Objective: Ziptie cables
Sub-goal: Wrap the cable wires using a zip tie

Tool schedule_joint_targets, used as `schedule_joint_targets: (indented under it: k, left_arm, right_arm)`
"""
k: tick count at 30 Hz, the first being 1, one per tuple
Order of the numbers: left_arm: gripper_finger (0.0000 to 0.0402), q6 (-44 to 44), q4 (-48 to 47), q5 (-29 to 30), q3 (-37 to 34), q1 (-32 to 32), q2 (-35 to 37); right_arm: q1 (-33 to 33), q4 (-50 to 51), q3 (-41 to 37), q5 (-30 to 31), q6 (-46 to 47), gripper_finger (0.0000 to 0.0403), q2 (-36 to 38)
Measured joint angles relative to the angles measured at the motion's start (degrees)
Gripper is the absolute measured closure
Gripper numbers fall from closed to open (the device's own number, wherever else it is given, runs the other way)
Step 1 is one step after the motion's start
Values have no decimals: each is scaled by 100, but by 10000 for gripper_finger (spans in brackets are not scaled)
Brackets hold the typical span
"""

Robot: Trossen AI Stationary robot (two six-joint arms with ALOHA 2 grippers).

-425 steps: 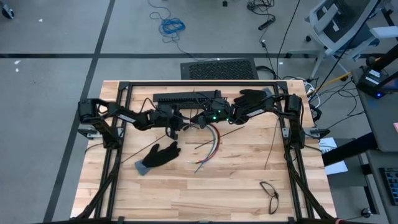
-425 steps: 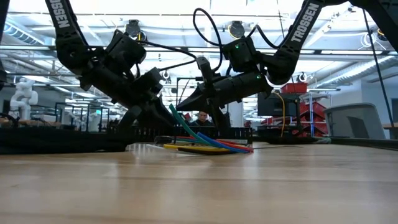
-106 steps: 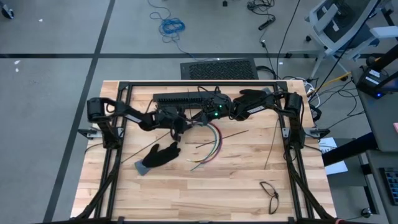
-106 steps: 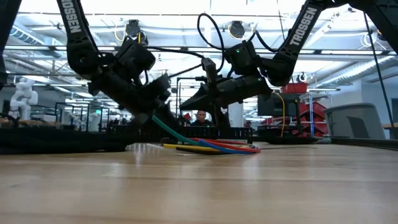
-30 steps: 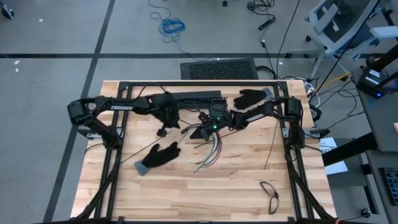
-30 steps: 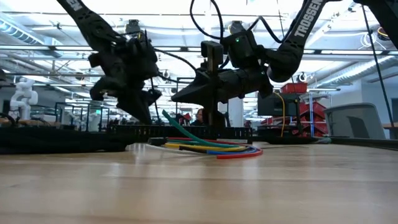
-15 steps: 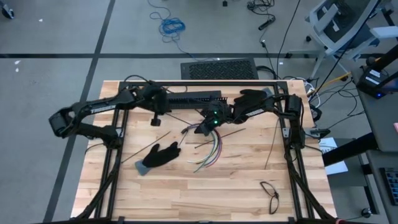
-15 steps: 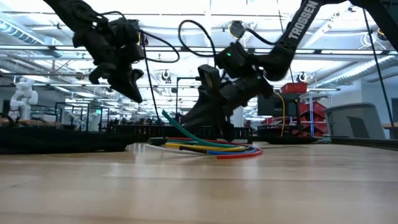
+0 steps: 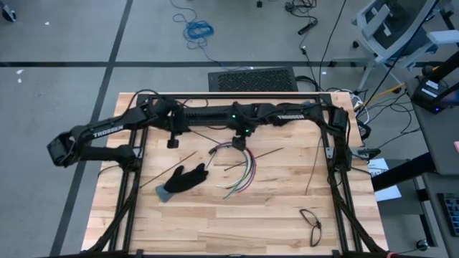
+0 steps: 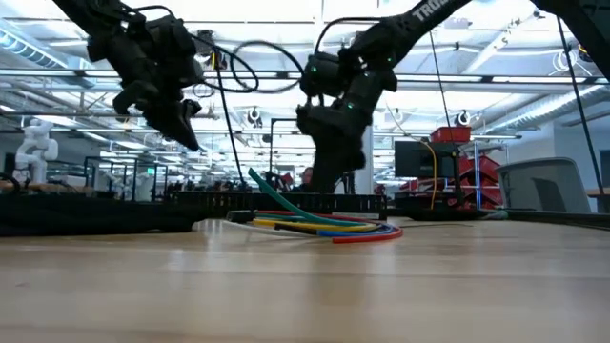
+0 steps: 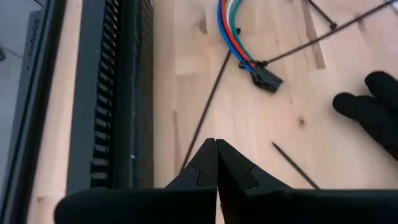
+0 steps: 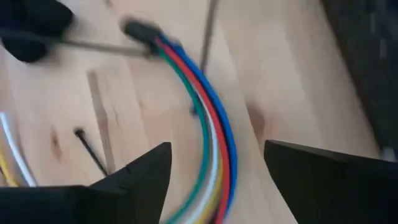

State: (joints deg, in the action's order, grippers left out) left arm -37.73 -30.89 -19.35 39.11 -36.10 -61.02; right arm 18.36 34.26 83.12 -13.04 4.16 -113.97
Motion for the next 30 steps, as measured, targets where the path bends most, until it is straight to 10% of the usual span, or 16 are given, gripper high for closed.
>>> schedule_joint_targets:
  k: [30]
  left_arm:
    - [400, 596, 194, 196, -323, 66, 125]
  right_arm:
    - [-451, -750, -668, 955, 876, 167, -312]
